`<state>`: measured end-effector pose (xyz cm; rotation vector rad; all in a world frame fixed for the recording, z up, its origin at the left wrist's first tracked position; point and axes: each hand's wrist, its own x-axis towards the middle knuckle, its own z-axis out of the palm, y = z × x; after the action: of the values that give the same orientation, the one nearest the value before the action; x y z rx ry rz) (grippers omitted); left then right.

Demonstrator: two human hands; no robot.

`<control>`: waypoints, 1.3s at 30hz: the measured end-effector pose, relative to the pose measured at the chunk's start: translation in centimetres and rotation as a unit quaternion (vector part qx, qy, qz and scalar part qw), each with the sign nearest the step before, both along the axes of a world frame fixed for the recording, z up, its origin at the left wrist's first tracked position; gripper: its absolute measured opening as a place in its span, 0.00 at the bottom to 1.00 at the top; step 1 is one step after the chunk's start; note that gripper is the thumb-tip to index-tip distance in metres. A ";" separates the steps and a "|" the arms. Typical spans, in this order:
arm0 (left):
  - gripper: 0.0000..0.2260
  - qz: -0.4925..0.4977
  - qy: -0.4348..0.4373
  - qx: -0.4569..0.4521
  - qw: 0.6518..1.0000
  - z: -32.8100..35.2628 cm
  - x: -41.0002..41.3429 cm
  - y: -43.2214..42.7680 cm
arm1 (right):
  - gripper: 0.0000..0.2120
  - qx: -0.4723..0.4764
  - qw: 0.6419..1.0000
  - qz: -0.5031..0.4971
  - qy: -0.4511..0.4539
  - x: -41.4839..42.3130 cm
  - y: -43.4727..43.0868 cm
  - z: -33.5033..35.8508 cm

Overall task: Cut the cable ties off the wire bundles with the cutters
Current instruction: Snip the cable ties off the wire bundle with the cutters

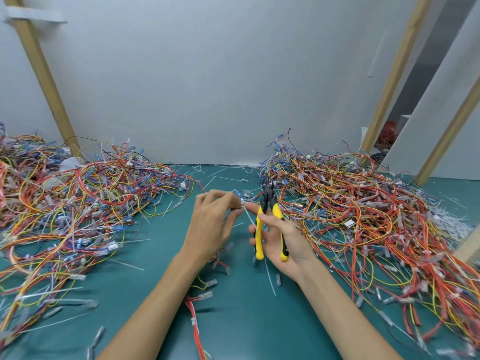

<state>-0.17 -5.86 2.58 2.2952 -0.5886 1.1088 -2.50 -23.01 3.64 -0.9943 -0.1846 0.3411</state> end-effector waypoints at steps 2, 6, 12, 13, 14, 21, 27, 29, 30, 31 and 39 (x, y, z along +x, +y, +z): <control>0.04 0.013 -0.014 0.014 1.000 -0.1 0.1 0.1 | 0.19 -0.005 1.000 0.006 0.005 0.0 -0.1 -0.1; 0.08 0.021 -0.048 0.055 0.997 0.1 -0.3 0.0 | 0.19 -0.002 1.000 0.019 0.024 0.0 -0.2 -0.2; 0.11 0.021 0.009 0.037 0.999 0.0 -0.5 0.0 | 0.19 -0.023 0.999 0.011 0.032 -0.1 -0.2 -0.7; 0.11 0.020 0.024 0.033 0.999 -0.1 -0.5 0.0 | 0.18 -0.028 0.999 0.010 0.034 -0.1 -0.2 -0.8; 0.11 0.022 0.035 0.033 0.999 -0.2 -0.5 0.0 | 0.17 -0.035 0.999 0.008 0.037 -0.1 -0.2 -0.9; 0.11 0.019 0.089 0.021 0.996 -0.7 -0.2 0.1 | 0.18 -0.048 0.998 0.001 0.048 0.1 0.0 -1.2; 0.02 0.005 0.043 0.048 0.998 -0.8 -0.2 0.3 | 0.15 -0.038 0.997 -0.008 0.067 0.2 -0.4 -1.1; 0.02 0.013 0.001 0.040 0.999 -0.8 -0.1 0.3 | 0.18 -0.038 0.997 -0.003 0.067 0.2 -0.4 -1.0; 0.02 0.007 -0.007 0.022 1.000 -0.8 0.0 0.3 | 0.18 -0.038 0.997 -0.001 0.064 0.1 -0.4 -1.0; 0.02 -0.009 0.002 -0.003 1.000 -0.8 0.0 0.4 | 0.18 -0.039 0.997 0.002 0.060 0.0 -0.5 -1.0; 0.04 -0.100 0.164 -0.178 0.965 -1.1 -0.1 0.3 | 0.16 -0.219 0.974 -0.058 -0.021 -0.4 -1.0 0.1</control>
<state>-0.29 -5.58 1.47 1.9944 -0.4355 0.6563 -2.89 -24.04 3.71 -1.4434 -0.0882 0.2583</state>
